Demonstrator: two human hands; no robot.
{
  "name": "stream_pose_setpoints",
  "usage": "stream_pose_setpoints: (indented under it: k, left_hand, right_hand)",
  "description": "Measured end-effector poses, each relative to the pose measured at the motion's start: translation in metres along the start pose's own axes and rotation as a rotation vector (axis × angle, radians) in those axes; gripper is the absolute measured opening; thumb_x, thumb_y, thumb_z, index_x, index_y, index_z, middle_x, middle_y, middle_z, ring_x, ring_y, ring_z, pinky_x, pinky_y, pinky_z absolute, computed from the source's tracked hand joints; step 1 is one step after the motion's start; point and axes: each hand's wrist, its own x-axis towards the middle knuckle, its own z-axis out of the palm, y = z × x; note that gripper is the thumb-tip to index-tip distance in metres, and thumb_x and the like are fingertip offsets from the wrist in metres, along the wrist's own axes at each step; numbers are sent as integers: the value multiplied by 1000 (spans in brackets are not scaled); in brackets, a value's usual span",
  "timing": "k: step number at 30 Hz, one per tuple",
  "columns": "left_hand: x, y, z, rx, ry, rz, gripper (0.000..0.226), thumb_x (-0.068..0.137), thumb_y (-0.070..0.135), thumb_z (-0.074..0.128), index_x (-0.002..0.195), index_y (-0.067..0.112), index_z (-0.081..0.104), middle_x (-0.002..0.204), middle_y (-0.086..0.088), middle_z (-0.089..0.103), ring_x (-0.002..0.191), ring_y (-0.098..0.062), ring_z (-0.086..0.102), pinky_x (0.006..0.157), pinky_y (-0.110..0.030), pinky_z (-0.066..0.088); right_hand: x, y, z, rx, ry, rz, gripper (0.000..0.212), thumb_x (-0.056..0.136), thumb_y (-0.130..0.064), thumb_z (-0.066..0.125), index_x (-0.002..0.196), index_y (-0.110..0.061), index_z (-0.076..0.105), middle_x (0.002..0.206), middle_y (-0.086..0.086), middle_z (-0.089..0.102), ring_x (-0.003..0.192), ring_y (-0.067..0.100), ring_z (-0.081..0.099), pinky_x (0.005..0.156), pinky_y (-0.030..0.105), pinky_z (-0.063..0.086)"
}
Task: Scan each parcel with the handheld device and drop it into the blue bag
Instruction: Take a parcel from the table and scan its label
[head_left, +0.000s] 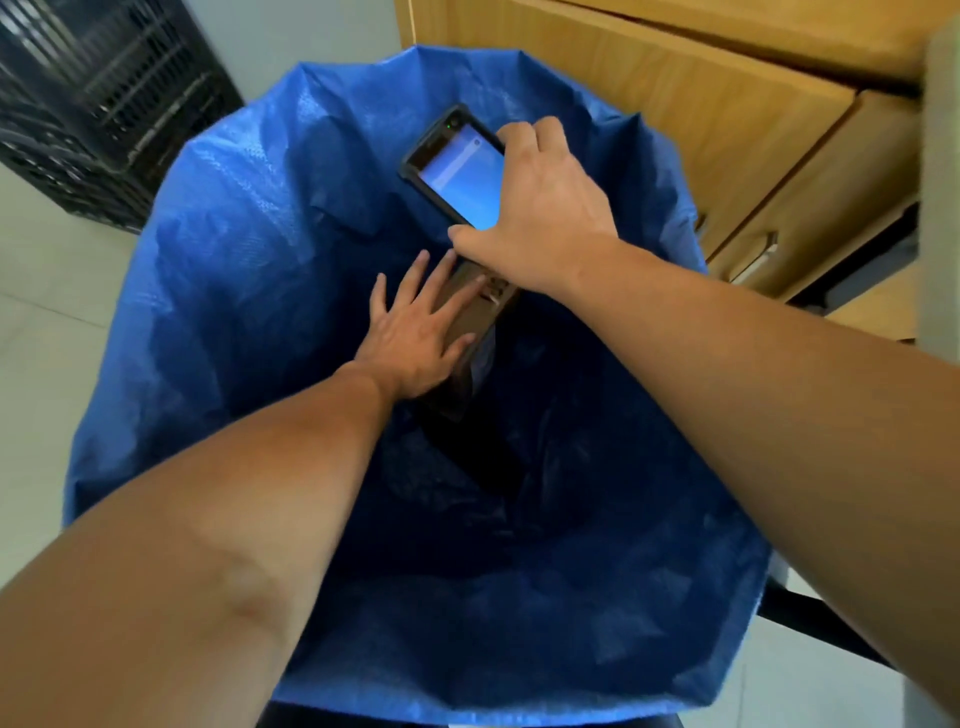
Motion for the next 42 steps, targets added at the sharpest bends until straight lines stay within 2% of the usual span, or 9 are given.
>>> stream_pose_setpoints:
  k: [2, 7, 12, 16, 22, 29, 34, 37, 42]
  left_hand:
    - [0, 1, -5, 47, 20, 8, 69, 103, 53, 39, 161, 45, 2, 172, 6, -9, 158, -27, -13, 121, -71, 0]
    - [-14, -5, -51, 80, 53, -4, 65, 103, 45, 40, 161, 41, 11, 173, 1, 3, 159, -28, -7, 122, -69, 2]
    - [-37, -5, -113, 107, 20, -40, 61, 103, 49, 34, 161, 40, 16, 173, 0, 5, 159, -27, -4, 123, -68, 4]
    - [-59, 4, -179, 116, -1, -40, 60, 103, 50, 31, 161, 40, 15, 173, 1, 5, 159, -27, -4, 123, -68, 5]
    - [-83, 29, -299, 95, 33, -25, 61, 102, 52, 29, 161, 37, 24, 172, -2, 13, 159, -29, 6, 121, -67, 8]
    - [-91, 62, -413, 86, 94, 27, 61, 101, 52, 31, 160, 34, 29, 171, -1, 21, 159, -29, 11, 119, -69, 13]
    - [-78, 110, -461, 78, 118, 149, 62, 102, 54, 25, 161, 35, 23, 173, 0, 11, 159, -27, 6, 118, -69, 16]
    - [-75, 150, -473, 55, 146, 209, 62, 103, 56, 19, 161, 36, 20, 172, -1, 14, 158, -29, 11, 116, -69, 23]
    - [-88, 235, -467, 49, 144, 334, 65, 102, 58, 25, 162, 40, 8, 173, 2, 5, 160, -26, 2, 119, -70, 16]
  right_hand:
    - [-4, -1, -4, -4, -11, -5, 85, 73, -60, 76, 137, -15, 42, 134, 5, 41, 113, 28, 55, 75, 36, 46]
    - [-13, -4, -26, 8, -60, 34, 87, 74, -59, 75, 139, -14, 41, 134, 5, 40, 116, 27, 53, 77, 36, 46]
    - [-23, -19, -74, 15, -128, 75, 91, 75, -60, 75, 143, -13, 37, 138, 6, 39, 121, 29, 51, 81, 40, 49]
    - [-35, -35, -137, 22, -187, 118, 93, 78, -59, 73, 148, -12, 33, 142, 7, 37, 127, 31, 48, 87, 42, 49]
    - [-60, -63, -251, 34, -213, 212, 89, 78, -57, 73, 146, -15, 34, 138, 5, 39, 126, 30, 48, 93, 43, 49]
    - [-103, -83, -364, 18, -195, 370, 82, 79, -60, 71, 140, -16, 37, 133, 2, 41, 121, 26, 50, 90, 43, 52]
    - [-147, -69, -422, 42, -87, 515, 80, 76, -57, 72, 138, -19, 40, 125, 0, 43, 116, 26, 51, 90, 42, 51]
    - [-180, -50, -446, 30, -51, 583, 73, 74, -54, 70, 131, -19, 42, 119, 0, 43, 113, 26, 52, 89, 43, 51]
    - [-238, 0, -474, 23, 0, 667, 75, 75, -56, 72, 133, -19, 41, 119, 1, 43, 111, 26, 53, 88, 42, 51]
